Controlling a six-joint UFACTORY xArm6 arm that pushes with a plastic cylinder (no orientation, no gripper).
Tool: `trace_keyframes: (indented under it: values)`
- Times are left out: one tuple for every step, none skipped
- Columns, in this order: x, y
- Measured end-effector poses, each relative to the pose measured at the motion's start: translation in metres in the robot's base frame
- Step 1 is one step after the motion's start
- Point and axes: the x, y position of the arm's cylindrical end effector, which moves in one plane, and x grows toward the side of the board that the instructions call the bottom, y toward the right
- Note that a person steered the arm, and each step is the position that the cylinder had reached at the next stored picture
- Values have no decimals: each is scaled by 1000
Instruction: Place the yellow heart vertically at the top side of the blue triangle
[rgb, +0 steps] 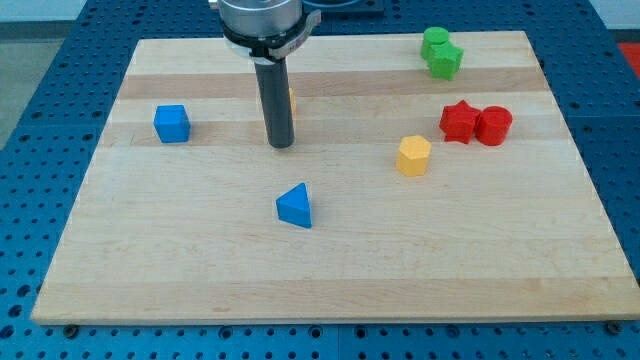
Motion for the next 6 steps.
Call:
trace_keyframes:
  values:
    - [44,0]
    - [70,8]
    - [76,28]
    - [39,-5]
    - [-6,-25]
    - [-43,-43]
